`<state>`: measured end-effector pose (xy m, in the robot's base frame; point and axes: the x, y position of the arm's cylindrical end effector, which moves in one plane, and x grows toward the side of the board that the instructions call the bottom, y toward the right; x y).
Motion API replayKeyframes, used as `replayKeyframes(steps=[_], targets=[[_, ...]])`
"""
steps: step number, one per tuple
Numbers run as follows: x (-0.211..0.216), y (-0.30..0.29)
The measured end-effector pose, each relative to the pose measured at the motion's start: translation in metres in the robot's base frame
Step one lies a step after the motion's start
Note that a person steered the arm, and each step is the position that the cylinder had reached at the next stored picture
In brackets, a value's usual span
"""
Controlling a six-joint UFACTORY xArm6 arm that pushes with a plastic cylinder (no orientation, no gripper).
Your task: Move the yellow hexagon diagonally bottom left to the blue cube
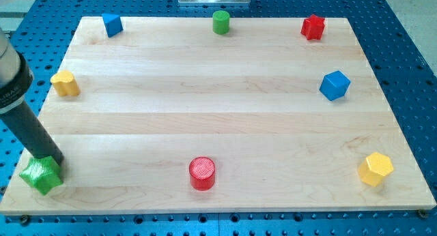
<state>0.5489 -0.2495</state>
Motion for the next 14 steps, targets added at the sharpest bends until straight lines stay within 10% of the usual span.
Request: replayKeyframes(steps=[4, 6, 9, 14], targets=[[-0.037, 0.007], [-0.103, 0.1], [-0.073, 0.353], [-0.014, 0.551]])
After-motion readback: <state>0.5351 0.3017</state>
